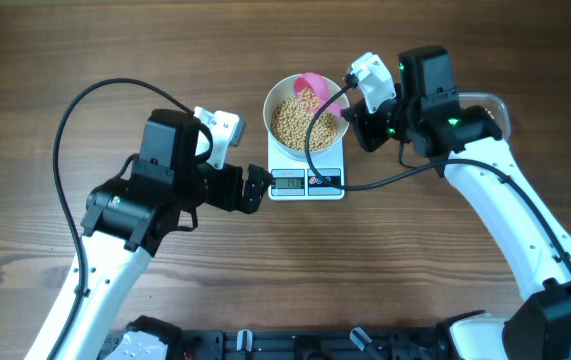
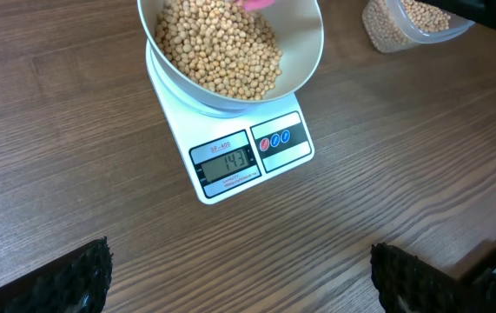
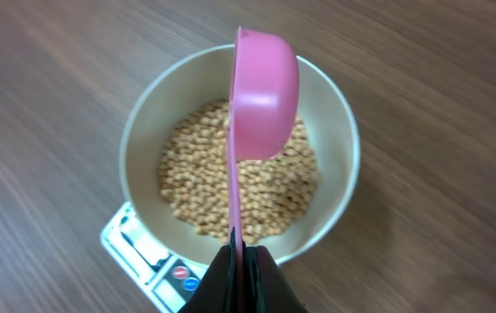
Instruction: Scoop item into bowl and weigh 150g on scale
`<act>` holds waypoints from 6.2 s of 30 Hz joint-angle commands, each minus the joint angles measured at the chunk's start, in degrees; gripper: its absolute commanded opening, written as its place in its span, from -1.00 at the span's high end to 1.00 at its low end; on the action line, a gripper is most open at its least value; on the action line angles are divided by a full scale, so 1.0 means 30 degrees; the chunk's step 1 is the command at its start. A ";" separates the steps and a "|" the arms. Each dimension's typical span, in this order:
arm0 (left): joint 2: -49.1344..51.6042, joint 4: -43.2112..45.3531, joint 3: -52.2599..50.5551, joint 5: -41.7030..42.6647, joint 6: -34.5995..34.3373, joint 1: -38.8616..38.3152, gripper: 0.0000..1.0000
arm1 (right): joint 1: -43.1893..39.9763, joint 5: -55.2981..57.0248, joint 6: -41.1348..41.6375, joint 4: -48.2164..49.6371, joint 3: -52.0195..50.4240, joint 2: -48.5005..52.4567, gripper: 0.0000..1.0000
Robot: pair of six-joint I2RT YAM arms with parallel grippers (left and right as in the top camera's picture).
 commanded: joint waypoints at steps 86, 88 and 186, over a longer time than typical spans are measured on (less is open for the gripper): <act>-0.0117 0.0051 0.0007 0.0168 -0.0102 0.0124 -1.00 | 0.0066 -0.0495 0.2499 0.0670 0.0029 -0.0452 0.91; -0.0117 0.0051 0.0007 0.0168 -0.0102 0.0124 -1.00 | 0.0007 -0.1042 0.3701 0.0707 0.0029 -0.0452 0.91; -0.0117 0.0051 0.0007 0.0168 -0.0102 0.0124 -1.00 | -1.4331 -0.3184 1.3777 -0.5952 0.0022 0.1668 -0.51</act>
